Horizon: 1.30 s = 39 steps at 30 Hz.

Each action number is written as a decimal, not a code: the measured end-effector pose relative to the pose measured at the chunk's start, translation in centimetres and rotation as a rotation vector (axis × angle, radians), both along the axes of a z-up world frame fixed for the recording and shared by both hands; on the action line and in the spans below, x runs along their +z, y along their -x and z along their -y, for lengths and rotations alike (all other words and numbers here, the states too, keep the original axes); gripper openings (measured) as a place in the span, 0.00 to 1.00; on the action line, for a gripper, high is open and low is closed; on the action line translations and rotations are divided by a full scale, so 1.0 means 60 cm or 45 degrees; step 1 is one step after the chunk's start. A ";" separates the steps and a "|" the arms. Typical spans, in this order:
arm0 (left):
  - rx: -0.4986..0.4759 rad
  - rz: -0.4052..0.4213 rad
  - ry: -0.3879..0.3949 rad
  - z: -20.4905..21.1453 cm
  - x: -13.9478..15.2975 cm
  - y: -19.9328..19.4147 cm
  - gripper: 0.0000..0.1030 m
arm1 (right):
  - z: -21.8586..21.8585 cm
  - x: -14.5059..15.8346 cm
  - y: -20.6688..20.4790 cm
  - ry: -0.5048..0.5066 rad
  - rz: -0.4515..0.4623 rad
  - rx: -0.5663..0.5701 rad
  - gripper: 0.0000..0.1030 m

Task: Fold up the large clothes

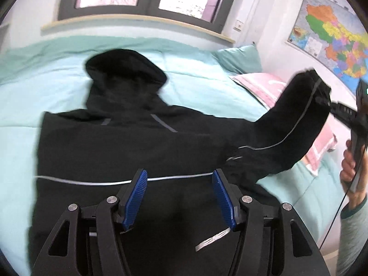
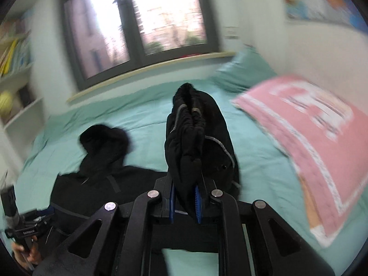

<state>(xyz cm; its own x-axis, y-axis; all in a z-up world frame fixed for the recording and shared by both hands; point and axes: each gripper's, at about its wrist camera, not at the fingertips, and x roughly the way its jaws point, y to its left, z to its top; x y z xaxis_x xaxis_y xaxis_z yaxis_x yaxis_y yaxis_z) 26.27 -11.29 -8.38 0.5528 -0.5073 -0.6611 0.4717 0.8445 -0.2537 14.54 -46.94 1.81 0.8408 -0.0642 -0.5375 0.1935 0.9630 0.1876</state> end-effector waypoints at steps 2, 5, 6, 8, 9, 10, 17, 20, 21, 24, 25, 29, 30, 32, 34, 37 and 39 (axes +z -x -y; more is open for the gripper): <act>0.023 0.022 -0.027 -0.033 0.008 0.010 0.59 | -0.080 0.007 -0.034 0.048 -0.030 0.085 0.17; 0.065 0.065 -0.044 -0.083 0.015 0.021 0.59 | -0.191 -0.001 -0.071 0.078 -0.060 0.215 0.17; 0.085 0.074 -0.041 -0.102 0.017 0.022 0.59 | -0.230 -0.007 -0.087 0.074 -0.075 0.260 0.17; 0.124 0.075 -0.033 -0.140 0.019 0.022 0.59 | -0.293 -0.027 -0.110 0.057 -0.106 0.334 0.17; 0.158 0.065 -0.025 -0.161 0.017 0.023 0.59 | -0.322 -0.038 -0.121 0.056 -0.120 0.366 0.17; 0.186 0.046 -0.008 -0.180 0.015 0.023 0.59 | -0.357 -0.050 -0.132 0.073 -0.137 0.404 0.17; 0.296 -0.049 0.060 -0.297 -0.039 0.011 0.59 | -0.543 -0.187 -0.218 0.060 -0.329 0.581 0.18; 0.324 -0.102 0.081 -0.323 -0.075 -0.003 0.59 | -0.592 -0.267 -0.250 0.057 -0.425 0.602 0.20; 0.322 -0.118 0.095 -0.329 -0.087 -0.007 0.59 | -0.610 -0.299 -0.262 0.085 -0.476 0.591 0.20; 0.316 -0.151 0.095 -0.336 -0.117 -0.007 0.59 | -0.639 -0.361 -0.282 0.172 -0.536 0.553 0.21; 0.315 -0.162 0.088 -0.336 -0.125 -0.011 0.59 | -0.643 -0.363 -0.282 0.197 -0.523 0.545 0.22; 0.289 -0.189 0.116 -0.316 -0.127 -0.034 0.59 | -0.646 -0.347 -0.274 0.183 -0.536 0.615 0.46; 0.270 -0.192 0.144 -0.309 -0.124 -0.039 0.59 | -0.637 -0.332 -0.265 0.125 -0.529 0.651 0.49; 0.224 -0.201 0.183 -0.283 -0.114 -0.056 0.59 | -0.610 -0.298 -0.240 0.020 -0.483 0.700 0.50; 0.173 -0.214 0.217 -0.258 -0.111 -0.077 0.59 | -0.577 -0.265 -0.208 -0.044 -0.425 0.698 0.70; 0.192 -0.254 0.231 -0.221 -0.121 -0.120 0.59 | -0.491 -0.233 -0.161 -0.012 -0.395 0.490 0.80; 0.209 -0.275 0.247 -0.200 -0.133 -0.145 0.59 | -0.423 -0.227 -0.134 -0.054 -0.384 0.388 0.80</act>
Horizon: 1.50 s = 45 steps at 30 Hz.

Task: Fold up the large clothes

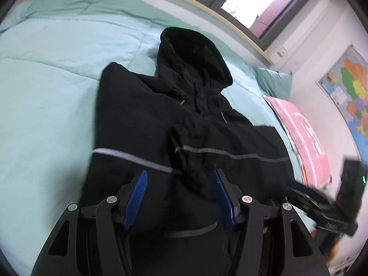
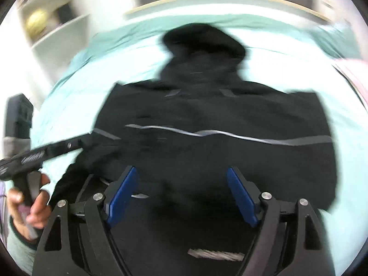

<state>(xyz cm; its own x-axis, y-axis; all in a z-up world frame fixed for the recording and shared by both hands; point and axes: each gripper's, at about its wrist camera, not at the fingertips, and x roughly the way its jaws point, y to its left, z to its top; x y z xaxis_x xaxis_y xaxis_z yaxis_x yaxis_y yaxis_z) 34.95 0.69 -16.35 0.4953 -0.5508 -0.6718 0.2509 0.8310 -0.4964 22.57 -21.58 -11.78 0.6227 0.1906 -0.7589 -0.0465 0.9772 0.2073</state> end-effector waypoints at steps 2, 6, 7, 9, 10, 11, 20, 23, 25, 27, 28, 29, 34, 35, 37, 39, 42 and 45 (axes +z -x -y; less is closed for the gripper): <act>-0.001 -0.029 -0.016 0.026 -0.015 -0.021 0.59 | 0.056 0.003 0.027 -0.026 0.011 -0.091 0.80; -0.062 -0.069 -0.137 0.093 -0.048 -0.053 0.58 | 0.151 0.002 0.068 -0.033 0.008 -0.253 0.80; -0.071 -0.055 -0.168 0.108 -0.053 -0.056 0.58 | 0.164 0.002 0.072 -0.048 0.005 -0.269 0.80; -0.059 -0.006 -0.241 0.129 -0.055 -0.060 0.23 | 0.196 -0.001 0.085 -0.081 0.003 -0.304 0.80; -0.057 -0.003 -0.263 0.137 -0.055 -0.061 0.23 | 0.204 0.001 0.095 -0.084 0.006 -0.312 0.80; -0.055 0.011 -0.260 0.138 -0.050 -0.058 0.23 | 0.213 0.003 0.102 -0.083 0.012 -0.329 0.80; 0.152 0.097 -0.160 -0.045 0.011 0.009 0.22 | 0.177 -0.010 0.022 0.054 -0.071 -0.232 0.82; 0.114 -0.039 -0.198 -0.067 -0.050 -0.009 0.24 | 0.136 -0.058 -0.035 0.069 -0.110 -0.193 0.82; 0.078 0.021 -0.238 -0.058 -0.064 -0.001 0.26 | 0.112 -0.110 -0.066 0.165 -0.203 -0.184 0.94; 0.070 0.058 -0.249 -0.055 -0.056 0.007 0.28 | 0.085 -0.164 -0.086 0.370 -0.295 -0.180 0.98; 0.068 0.074 -0.249 -0.058 -0.048 0.012 0.29 | 0.083 -0.166 -0.086 0.382 -0.289 -0.183 0.99; 0.075 0.087 -0.248 -0.064 -0.035 0.017 0.31 | 0.087 -0.160 -0.085 0.359 -0.298 -0.183 0.99; 0.193 0.326 -0.333 -0.064 0.058 0.057 0.44 | 0.098 -0.084 -0.072 0.251 -0.234 -0.138 0.96; 0.171 0.352 -0.316 -0.048 0.074 0.059 0.56 | 0.092 -0.063 -0.071 0.230 -0.167 -0.126 0.96; 0.102 0.337 -0.289 -0.001 0.081 0.037 0.60 | 0.079 -0.036 -0.074 0.205 -0.044 -0.126 0.96; 0.061 0.292 -0.351 0.050 0.059 0.007 0.60 | 0.065 -0.033 -0.092 0.156 0.027 -0.115 0.96; 0.097 0.175 -0.515 0.085 -0.017 -0.056 0.60 | 0.057 -0.084 -0.131 0.210 -0.032 -0.148 0.95; 0.099 0.061 -0.407 0.057 -0.095 -0.087 0.59 | 0.073 -0.142 -0.144 0.263 -0.064 -0.174 0.95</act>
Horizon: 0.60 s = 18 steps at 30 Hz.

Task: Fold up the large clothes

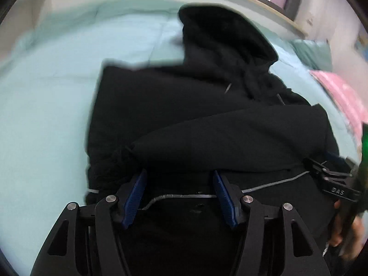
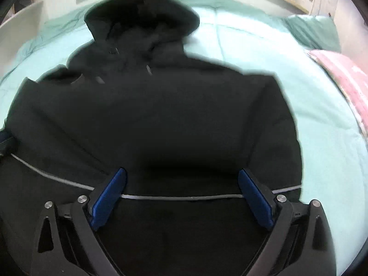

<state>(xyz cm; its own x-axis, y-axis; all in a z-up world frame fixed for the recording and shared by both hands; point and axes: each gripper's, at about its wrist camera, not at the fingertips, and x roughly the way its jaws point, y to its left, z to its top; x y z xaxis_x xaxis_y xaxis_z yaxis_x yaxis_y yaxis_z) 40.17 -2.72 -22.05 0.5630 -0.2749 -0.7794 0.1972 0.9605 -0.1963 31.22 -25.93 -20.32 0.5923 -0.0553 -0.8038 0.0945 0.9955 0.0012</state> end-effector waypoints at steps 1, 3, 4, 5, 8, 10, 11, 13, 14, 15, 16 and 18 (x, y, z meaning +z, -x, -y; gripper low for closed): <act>-0.002 0.030 0.008 -0.002 -0.001 0.005 0.59 | 0.003 0.002 0.005 -0.017 0.040 -0.005 0.95; -0.004 0.074 -0.073 0.012 0.002 0.016 0.60 | -0.002 0.000 0.012 0.019 0.075 -0.018 0.95; -0.006 0.089 -0.120 0.022 0.003 0.019 0.60 | -0.008 0.001 0.015 0.050 0.080 -0.021 0.95; -0.006 0.097 -0.139 0.025 0.008 0.021 0.60 | -0.013 0.001 0.013 0.069 0.076 -0.020 0.95; -0.036 0.124 -0.070 0.002 0.046 0.047 0.60 | 0.003 0.021 0.023 0.022 0.047 -0.020 0.93; -0.032 0.147 -0.011 -0.012 0.077 0.079 0.60 | 0.012 0.046 0.055 -0.027 0.086 -0.041 0.92; -0.024 0.164 0.026 -0.026 0.089 0.096 0.60 | 0.013 0.068 0.086 -0.072 0.132 -0.021 0.92; 0.031 0.156 0.067 -0.054 0.100 0.120 0.60 | 0.012 0.093 0.131 -0.096 0.188 0.005 0.92; 0.053 0.123 0.073 -0.060 0.094 0.125 0.60 | 0.011 0.098 0.150 -0.075 0.182 -0.009 0.92; 0.068 0.072 0.084 -0.066 0.081 0.121 0.60 | 0.011 0.094 0.159 -0.070 0.151 -0.024 0.92; 0.080 0.048 0.079 -0.068 0.067 0.115 0.60 | 0.012 0.087 0.160 -0.081 0.125 -0.029 0.92; 0.143 0.022 -0.068 -0.054 0.040 0.100 0.61 | 0.012 0.054 0.153 -0.080 0.056 -0.053 0.87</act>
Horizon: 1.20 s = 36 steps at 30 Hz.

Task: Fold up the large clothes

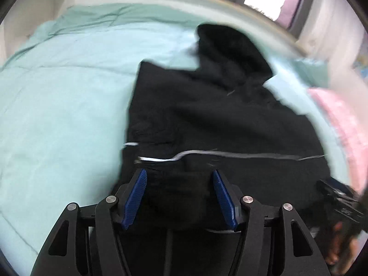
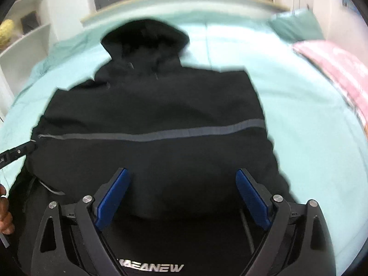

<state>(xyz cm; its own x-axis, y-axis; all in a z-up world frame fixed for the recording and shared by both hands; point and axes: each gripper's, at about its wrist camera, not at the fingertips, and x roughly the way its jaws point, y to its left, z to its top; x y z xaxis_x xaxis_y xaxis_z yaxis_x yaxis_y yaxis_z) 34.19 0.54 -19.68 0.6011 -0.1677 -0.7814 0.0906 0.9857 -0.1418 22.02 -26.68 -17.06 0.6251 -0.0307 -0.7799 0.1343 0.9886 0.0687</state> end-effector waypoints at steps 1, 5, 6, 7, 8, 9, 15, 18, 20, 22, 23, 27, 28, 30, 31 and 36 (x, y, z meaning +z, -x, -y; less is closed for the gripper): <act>0.022 -0.034 -0.060 0.005 -0.016 -0.008 0.62 | -0.007 -0.012 0.005 0.020 -0.016 -0.009 0.85; 0.039 -0.050 -0.013 -0.003 -0.020 -0.011 0.61 | -0.039 -0.029 0.020 0.152 0.026 -0.018 0.84; 0.032 -0.025 -0.008 -0.003 -0.010 -0.002 0.61 | -0.040 -0.031 0.018 0.167 0.013 -0.017 0.82; 0.017 -0.005 -0.004 -0.005 0.000 0.012 0.60 | -0.036 -0.033 0.017 0.156 0.004 -0.019 0.80; -0.003 0.014 0.005 -0.008 0.012 0.030 0.60 | -0.031 -0.029 0.021 0.128 -0.009 -0.025 0.80; -0.021 0.033 0.013 -0.010 0.022 0.045 0.60 | -0.025 -0.020 0.030 0.084 -0.012 -0.028 0.79; -0.120 0.214 -0.191 0.012 0.105 0.172 0.60 | -0.010 0.043 0.106 -0.211 0.074 -0.032 0.79; -0.173 0.250 -0.166 0.022 0.147 0.219 0.60 | -0.020 0.079 0.141 -0.288 0.116 0.002 0.79; -0.187 0.271 -0.127 0.017 0.175 0.247 0.60 | -0.035 0.108 0.169 -0.266 0.122 0.021 0.79; -0.215 0.284 -0.055 0.015 0.203 0.273 0.60 | -0.045 0.138 0.197 -0.239 0.153 0.028 0.79; -0.232 0.289 -0.014 0.011 0.215 0.286 0.60 | -0.049 0.150 0.210 -0.232 0.173 0.038 0.79; -0.256 0.288 0.068 0.014 0.234 0.302 0.60 | -0.066 0.186 0.250 -0.146 0.228 0.068 0.79; -0.246 0.289 0.063 0.019 0.236 0.303 0.60 | -0.067 0.191 0.256 -0.120 0.240 0.064 0.79; -0.223 0.304 0.037 0.030 0.239 0.304 0.60 | -0.062 0.190 0.256 -0.114 0.244 0.050 0.79; -0.226 0.310 0.035 0.036 0.241 0.302 0.60 | -0.057 0.187 0.253 -0.123 0.240 0.033 0.79; -0.259 0.305 0.051 0.057 0.237 0.244 0.60 | -0.020 0.150 0.192 -0.262 0.157 -0.008 0.80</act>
